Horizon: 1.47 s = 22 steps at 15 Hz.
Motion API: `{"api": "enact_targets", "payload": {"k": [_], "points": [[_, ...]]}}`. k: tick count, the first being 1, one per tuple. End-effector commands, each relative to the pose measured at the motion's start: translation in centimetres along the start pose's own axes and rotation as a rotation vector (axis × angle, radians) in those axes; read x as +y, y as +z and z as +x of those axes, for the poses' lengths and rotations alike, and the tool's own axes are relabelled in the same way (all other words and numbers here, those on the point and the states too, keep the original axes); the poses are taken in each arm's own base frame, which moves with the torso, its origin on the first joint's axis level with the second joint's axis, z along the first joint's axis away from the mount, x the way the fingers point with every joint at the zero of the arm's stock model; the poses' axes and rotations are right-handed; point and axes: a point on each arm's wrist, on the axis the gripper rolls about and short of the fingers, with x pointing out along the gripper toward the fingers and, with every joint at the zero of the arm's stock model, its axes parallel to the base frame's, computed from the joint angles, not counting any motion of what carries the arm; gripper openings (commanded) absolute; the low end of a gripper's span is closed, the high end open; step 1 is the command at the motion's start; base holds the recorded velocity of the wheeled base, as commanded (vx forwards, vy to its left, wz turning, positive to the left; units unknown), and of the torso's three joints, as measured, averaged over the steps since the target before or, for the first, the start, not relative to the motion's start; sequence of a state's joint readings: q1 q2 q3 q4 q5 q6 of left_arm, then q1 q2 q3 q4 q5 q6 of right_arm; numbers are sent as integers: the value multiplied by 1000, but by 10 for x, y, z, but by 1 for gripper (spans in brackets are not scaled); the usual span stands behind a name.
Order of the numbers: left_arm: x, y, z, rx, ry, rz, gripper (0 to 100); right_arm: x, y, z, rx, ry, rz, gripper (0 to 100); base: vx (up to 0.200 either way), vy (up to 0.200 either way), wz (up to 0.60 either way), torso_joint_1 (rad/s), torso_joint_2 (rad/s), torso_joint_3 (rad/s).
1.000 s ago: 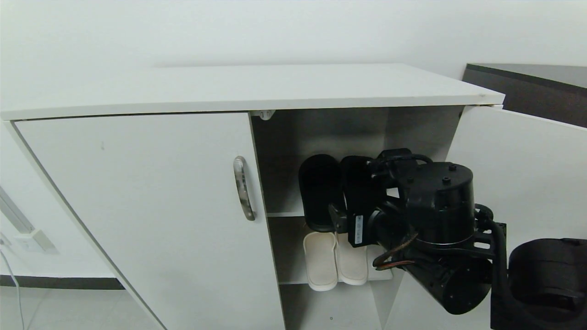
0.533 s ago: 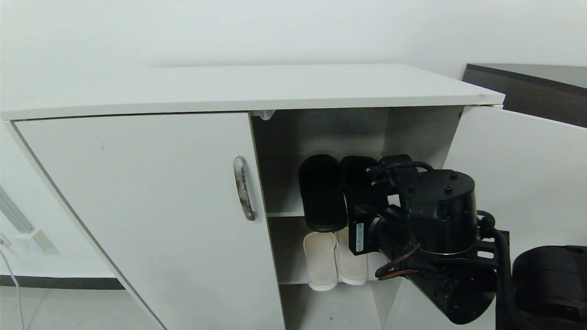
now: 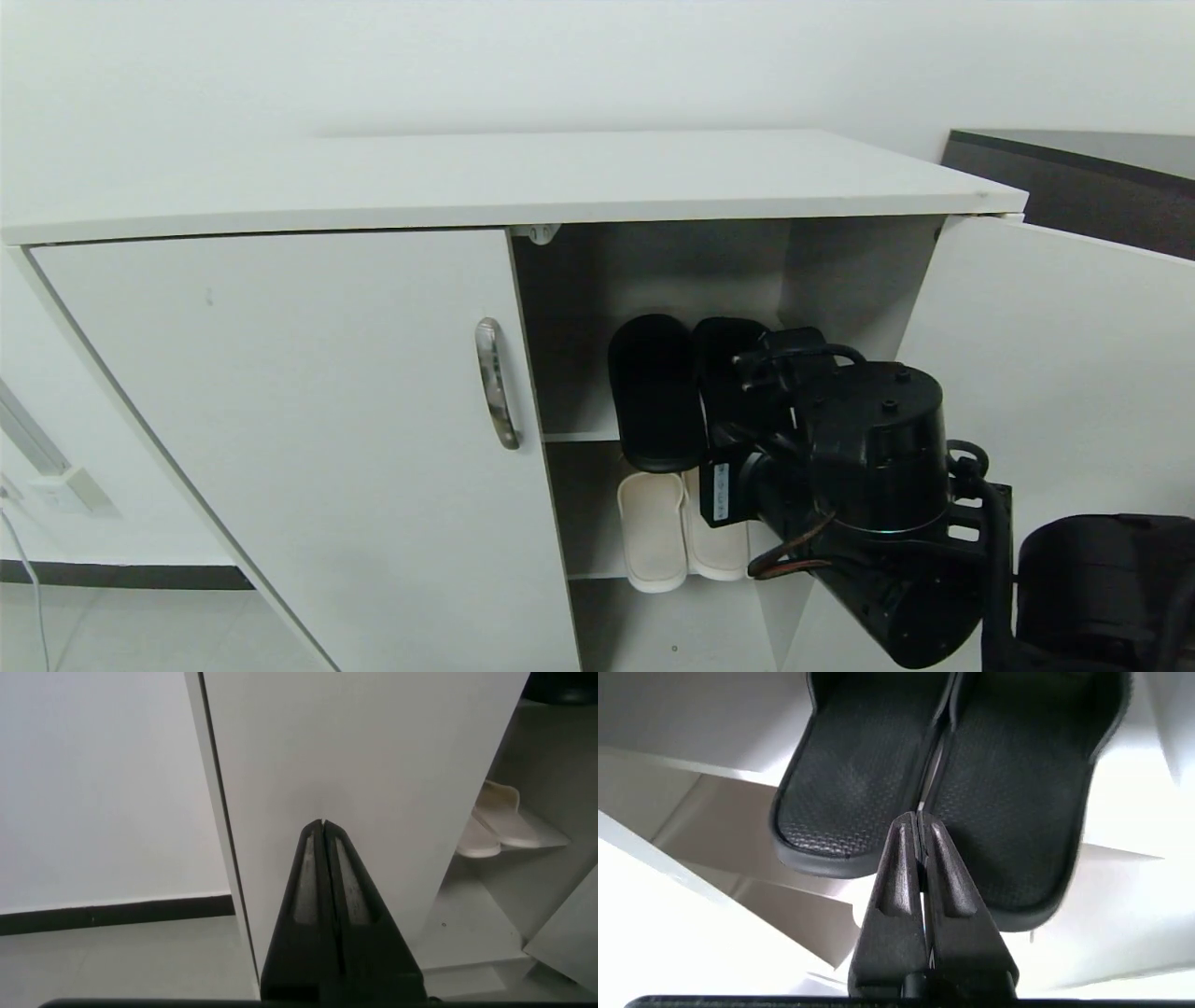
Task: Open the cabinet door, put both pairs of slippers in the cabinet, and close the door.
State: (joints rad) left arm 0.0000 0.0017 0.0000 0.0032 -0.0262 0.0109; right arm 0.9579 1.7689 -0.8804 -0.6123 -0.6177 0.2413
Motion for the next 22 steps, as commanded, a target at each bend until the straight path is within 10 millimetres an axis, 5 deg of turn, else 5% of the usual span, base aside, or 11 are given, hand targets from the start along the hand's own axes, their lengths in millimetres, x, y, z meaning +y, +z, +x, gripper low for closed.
{"api": "enact_targets", "payload": {"k": [1, 22], "points": [[0, 0, 0, 0, 0, 0, 0, 1, -5, 4, 12, -4, -9, 0, -200, 0, 0, 2, -2, 2], [0, 0, 0, 0, 0, 0, 0, -6, -20, 1, 43, -14, -53, 0, -190, 0, 0, 3, 3, 2]]}}
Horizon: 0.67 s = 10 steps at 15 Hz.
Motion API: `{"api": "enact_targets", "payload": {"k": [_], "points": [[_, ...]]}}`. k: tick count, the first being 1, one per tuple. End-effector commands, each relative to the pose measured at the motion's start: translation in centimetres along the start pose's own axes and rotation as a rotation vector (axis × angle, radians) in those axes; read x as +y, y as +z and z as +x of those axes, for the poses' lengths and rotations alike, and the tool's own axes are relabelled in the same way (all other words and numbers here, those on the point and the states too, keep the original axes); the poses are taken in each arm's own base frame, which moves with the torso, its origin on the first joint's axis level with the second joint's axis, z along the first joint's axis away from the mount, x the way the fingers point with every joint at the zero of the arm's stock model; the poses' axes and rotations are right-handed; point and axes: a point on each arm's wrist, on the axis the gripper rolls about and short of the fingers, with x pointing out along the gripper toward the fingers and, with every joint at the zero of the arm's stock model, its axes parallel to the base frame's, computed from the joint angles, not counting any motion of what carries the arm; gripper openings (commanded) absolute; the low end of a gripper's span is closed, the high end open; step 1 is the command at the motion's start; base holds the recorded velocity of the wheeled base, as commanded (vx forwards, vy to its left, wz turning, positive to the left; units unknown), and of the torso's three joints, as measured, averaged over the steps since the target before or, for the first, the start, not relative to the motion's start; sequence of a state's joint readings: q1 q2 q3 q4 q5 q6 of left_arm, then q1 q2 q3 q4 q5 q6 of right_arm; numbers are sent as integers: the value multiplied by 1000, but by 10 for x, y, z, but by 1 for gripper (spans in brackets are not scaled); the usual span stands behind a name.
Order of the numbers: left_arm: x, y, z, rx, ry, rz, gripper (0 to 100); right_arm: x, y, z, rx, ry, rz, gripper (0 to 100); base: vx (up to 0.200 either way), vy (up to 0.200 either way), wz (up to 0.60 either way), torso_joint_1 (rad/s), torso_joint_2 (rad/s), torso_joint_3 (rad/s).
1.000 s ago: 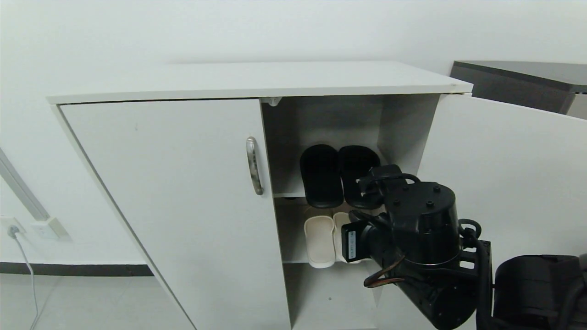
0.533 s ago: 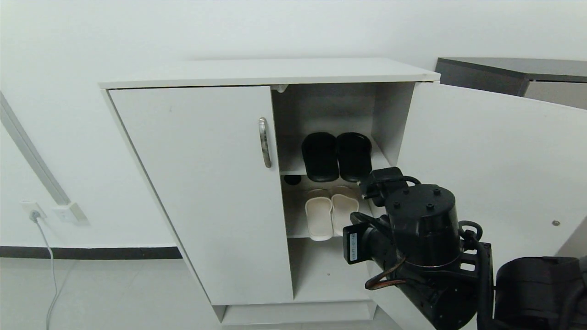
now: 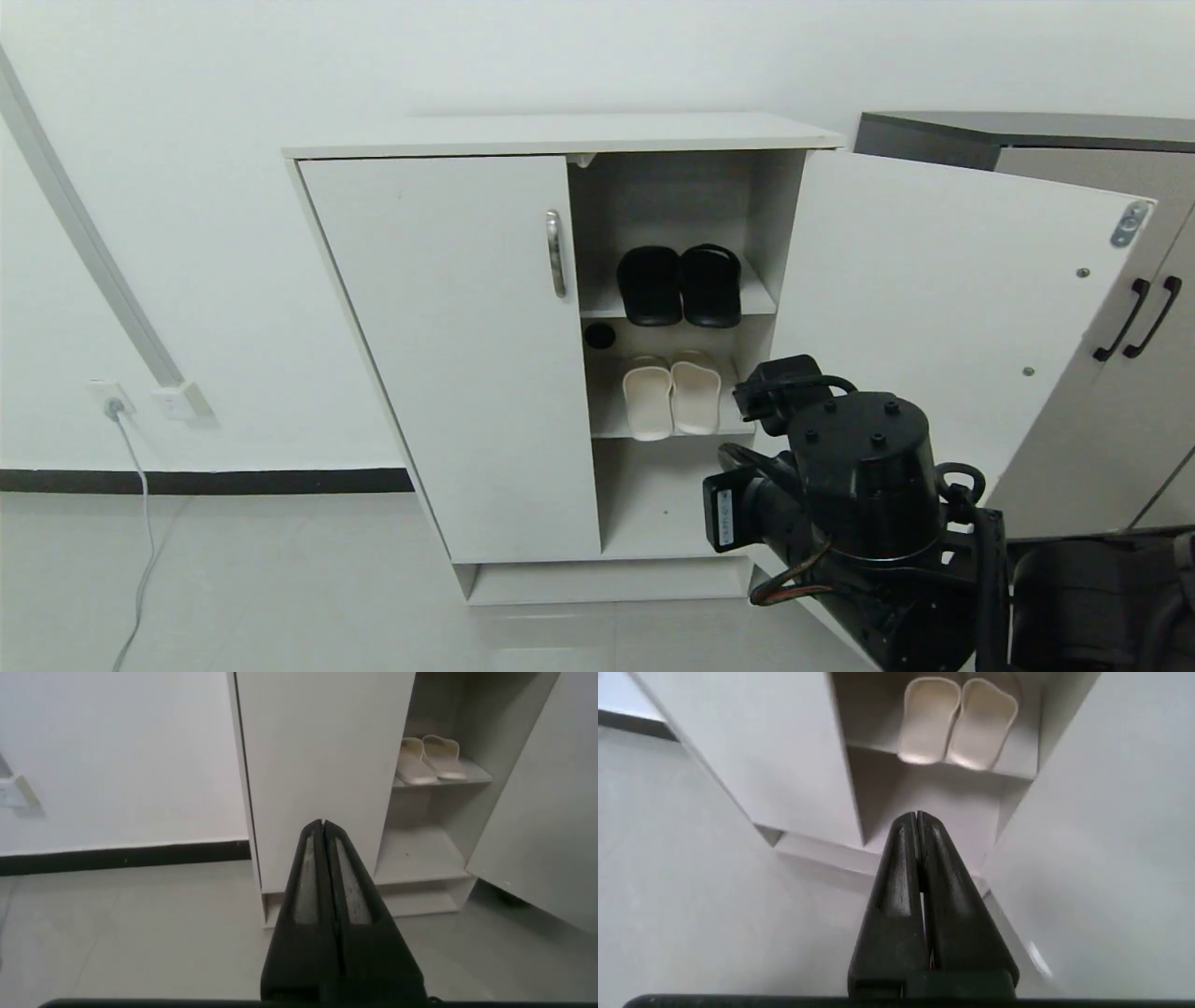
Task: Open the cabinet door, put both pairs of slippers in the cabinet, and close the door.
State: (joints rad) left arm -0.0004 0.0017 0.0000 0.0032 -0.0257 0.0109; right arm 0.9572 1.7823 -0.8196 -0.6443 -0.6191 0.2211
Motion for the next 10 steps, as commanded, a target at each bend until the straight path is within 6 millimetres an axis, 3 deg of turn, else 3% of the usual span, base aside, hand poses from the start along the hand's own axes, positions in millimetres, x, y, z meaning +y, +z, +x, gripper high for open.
{"api": "enact_targets", "payload": {"k": [1, 10], "points": [[0, 0, 0, 0, 0, 0, 0, -2, -4, 0, -4, 2, -6, 0, 0, 0, 0, 0, 0, 0], [0, 0, 0, 0, 0, 0, 0, -5, -14, 0, 6, 14, -47, 0, 0, 0, 0, 0, 0, 0]]}}
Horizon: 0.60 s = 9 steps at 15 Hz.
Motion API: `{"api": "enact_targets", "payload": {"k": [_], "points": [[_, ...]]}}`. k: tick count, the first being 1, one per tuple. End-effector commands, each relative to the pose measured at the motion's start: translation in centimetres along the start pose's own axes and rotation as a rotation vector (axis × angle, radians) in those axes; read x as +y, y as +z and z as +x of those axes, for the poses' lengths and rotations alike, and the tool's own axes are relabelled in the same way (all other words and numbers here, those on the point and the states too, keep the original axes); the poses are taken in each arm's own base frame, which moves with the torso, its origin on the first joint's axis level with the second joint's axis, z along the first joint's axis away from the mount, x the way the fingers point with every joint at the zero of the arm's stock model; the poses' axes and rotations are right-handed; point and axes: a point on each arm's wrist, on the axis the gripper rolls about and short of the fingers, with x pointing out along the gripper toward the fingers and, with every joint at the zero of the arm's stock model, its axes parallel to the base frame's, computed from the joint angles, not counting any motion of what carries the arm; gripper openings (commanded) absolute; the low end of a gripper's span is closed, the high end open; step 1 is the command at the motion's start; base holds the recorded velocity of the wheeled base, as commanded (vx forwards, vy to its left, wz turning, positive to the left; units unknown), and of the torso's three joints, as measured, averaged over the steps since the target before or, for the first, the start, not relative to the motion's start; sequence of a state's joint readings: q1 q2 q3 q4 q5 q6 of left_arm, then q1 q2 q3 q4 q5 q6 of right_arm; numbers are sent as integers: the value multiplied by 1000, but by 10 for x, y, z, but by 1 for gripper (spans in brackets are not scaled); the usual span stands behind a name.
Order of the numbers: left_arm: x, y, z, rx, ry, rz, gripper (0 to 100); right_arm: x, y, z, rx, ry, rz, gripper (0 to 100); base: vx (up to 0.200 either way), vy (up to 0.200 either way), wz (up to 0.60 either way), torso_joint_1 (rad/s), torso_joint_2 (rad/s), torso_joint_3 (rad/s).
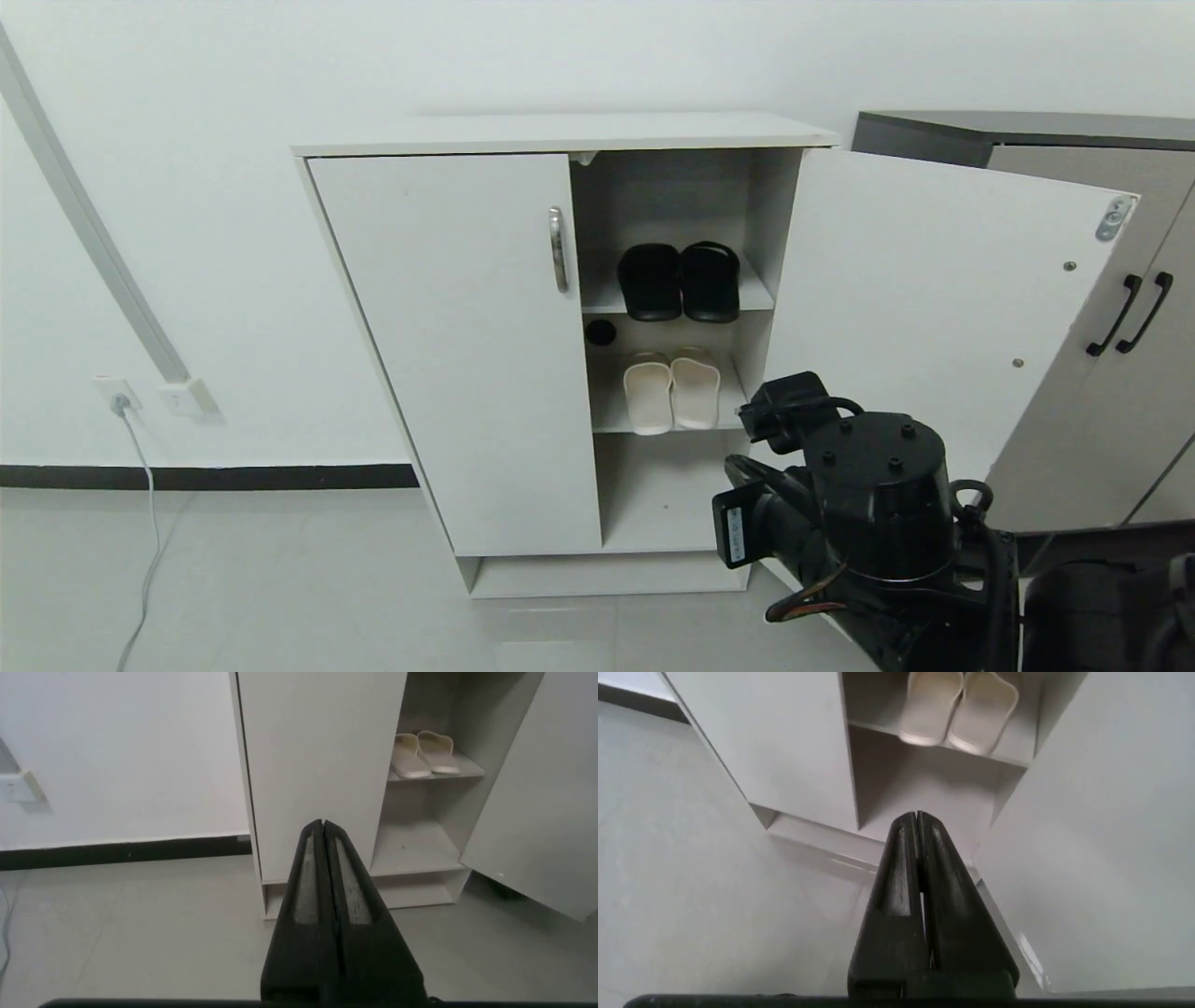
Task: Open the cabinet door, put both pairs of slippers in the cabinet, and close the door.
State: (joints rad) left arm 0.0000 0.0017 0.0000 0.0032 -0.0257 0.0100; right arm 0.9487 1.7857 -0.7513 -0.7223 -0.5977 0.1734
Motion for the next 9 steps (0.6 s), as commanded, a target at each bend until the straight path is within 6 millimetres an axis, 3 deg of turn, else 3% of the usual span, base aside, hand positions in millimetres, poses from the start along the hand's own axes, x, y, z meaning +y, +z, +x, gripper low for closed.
{"api": "enact_targets", "payload": {"k": [1, 7, 9], "points": [[0, 0, 0, 0, 0, 1, 0, 1, -3, 1, 8, 0, -6, 0, 0, 0, 0, 0, 0, 0], [0, 0, 0, 0, 0, 1, 0, 2, -6, 4, 18, -3, -12, 0, 0, 0, 0, 0, 0, 0], [0, 0, 0, 0, 0, 1, 0, 1, -6, 4, 17, -6, -13, 0, 0, 0, 0, 0, -115, -195]]}}
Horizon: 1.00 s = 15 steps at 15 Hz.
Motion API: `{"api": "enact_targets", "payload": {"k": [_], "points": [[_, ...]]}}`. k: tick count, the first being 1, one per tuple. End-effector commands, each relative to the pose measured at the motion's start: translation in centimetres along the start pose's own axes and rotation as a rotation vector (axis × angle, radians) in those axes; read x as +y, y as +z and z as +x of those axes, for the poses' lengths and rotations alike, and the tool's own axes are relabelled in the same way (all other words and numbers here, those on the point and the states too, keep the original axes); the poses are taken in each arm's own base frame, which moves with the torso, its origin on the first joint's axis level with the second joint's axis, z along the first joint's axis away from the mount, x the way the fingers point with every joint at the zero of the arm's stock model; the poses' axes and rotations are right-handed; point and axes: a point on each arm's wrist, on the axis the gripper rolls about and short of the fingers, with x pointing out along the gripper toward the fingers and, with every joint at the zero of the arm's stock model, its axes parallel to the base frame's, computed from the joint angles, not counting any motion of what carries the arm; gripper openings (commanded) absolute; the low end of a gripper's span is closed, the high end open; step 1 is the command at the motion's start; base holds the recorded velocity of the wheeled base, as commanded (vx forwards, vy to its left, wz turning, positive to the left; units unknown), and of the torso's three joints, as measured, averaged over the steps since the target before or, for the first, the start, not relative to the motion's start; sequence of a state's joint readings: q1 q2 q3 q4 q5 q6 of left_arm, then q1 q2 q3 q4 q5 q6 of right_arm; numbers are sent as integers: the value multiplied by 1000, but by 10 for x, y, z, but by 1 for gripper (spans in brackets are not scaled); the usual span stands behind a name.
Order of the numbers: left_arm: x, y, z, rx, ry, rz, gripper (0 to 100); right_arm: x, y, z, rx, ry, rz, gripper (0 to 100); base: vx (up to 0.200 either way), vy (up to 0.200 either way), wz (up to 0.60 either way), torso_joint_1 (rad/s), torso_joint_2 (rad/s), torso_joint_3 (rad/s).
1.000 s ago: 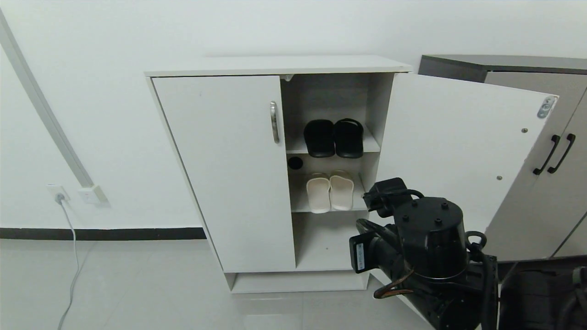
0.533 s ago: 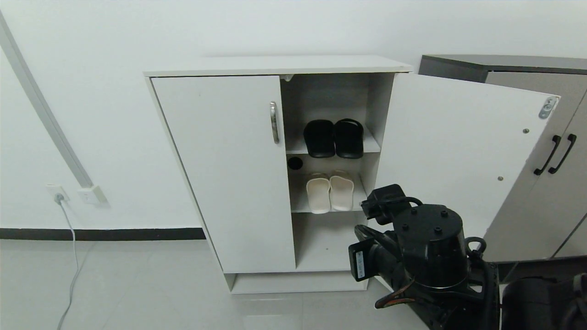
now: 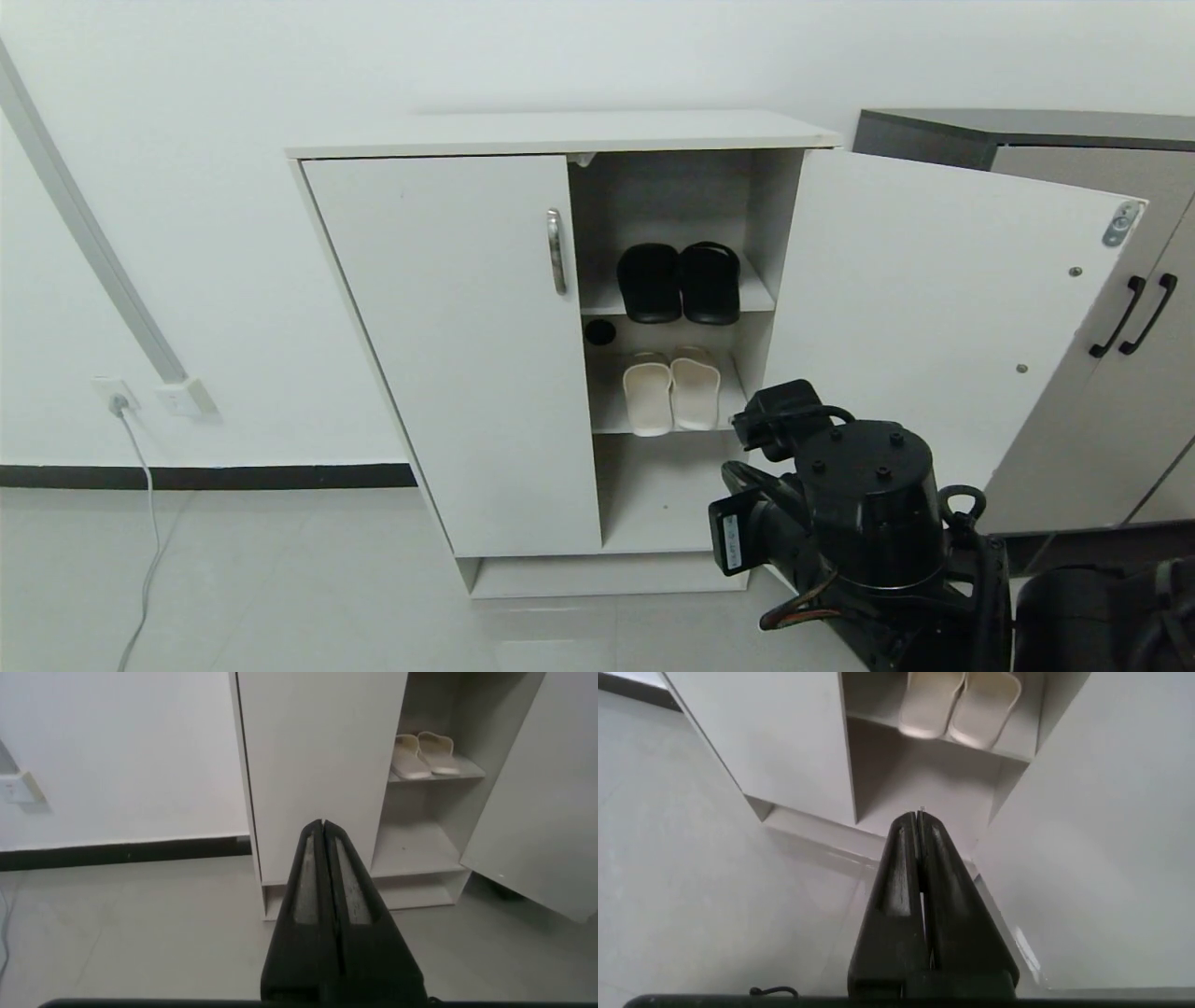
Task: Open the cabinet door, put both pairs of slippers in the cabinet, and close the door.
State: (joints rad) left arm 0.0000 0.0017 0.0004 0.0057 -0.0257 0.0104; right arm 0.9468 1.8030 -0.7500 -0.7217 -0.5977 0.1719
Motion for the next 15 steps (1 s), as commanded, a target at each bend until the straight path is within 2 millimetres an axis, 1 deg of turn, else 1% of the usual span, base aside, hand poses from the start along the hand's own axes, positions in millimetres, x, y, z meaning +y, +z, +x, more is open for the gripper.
{"api": "enact_targets", "payload": {"k": [1, 4, 7, 15], "points": [[0, 0, 0, -3, 0, 0, 0, 0, -1, 1, 2, -1, -2, 0, 0, 0, 0, 17, -310, -310], [0, 0, 0, -3, 0, 0, 0, 0, -1, 1, 2, -1, -2, 0, 0, 0, 0, 32, -447, -355], [0, 0, 0, -3, 0, 0, 0, 0, -1, 1, 2, -1, -2, 0, 0, 0, 0, 97, -439, -346], [0, 0, 0, -3, 0, 0, 0, 0, -2, 1, 6, -2, -6, 0, 0, 0, 0, 144, -469, -332]]}}
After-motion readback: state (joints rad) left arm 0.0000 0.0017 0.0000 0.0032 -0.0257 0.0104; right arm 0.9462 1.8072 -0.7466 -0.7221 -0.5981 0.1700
